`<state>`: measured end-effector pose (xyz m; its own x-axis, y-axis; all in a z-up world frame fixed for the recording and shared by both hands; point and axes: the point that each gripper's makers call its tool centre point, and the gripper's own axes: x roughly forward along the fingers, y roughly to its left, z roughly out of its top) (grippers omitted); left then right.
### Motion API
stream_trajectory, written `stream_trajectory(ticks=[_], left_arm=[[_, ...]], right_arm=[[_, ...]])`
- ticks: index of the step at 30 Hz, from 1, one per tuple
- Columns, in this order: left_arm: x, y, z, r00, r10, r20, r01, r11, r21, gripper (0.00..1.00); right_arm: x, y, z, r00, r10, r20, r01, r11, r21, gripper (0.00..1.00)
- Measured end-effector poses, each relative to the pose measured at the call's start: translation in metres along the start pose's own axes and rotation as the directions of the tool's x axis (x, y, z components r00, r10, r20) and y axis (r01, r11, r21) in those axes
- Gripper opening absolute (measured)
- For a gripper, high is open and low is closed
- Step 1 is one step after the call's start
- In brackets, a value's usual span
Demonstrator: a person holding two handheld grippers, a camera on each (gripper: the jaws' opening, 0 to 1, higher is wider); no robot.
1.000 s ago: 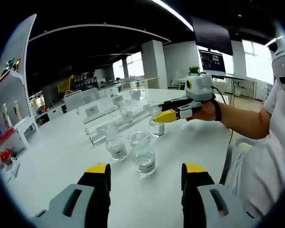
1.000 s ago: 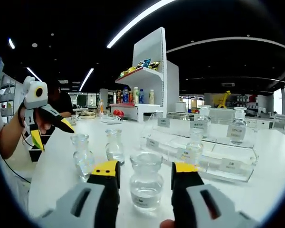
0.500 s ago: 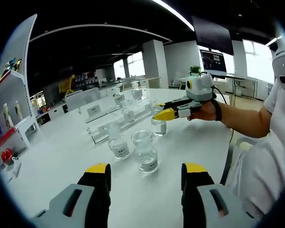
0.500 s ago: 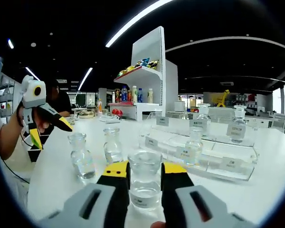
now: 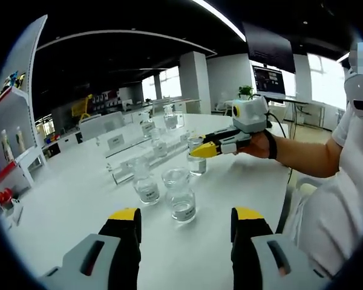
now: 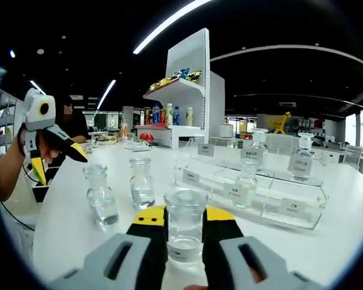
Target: Identify the label on the chemical reagent bottle, grasp the chemical reagent bottle, and place it in the designated position on the reagent rack
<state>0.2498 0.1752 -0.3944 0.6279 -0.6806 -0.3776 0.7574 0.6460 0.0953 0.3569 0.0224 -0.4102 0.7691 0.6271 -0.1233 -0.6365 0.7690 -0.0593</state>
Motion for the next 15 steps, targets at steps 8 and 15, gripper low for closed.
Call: stream_trajectory(ticks=[8,15], left_arm=[[0.002,0.000,-0.006,1.000,0.000,-0.011,0.000,1.000,-0.002,0.60],[0.001,0.000,-0.009,1.000,0.000,-0.013,0.000,1.000,-0.009,0.60]], right_arm=[[-0.002,-0.005,0.000,1.000,-0.016,0.013,0.016,1.000,0.003,0.19],[-0.007,-0.012,0.001,0.999,-0.048,0.010,0.048,0.999,0.023,0.18]])
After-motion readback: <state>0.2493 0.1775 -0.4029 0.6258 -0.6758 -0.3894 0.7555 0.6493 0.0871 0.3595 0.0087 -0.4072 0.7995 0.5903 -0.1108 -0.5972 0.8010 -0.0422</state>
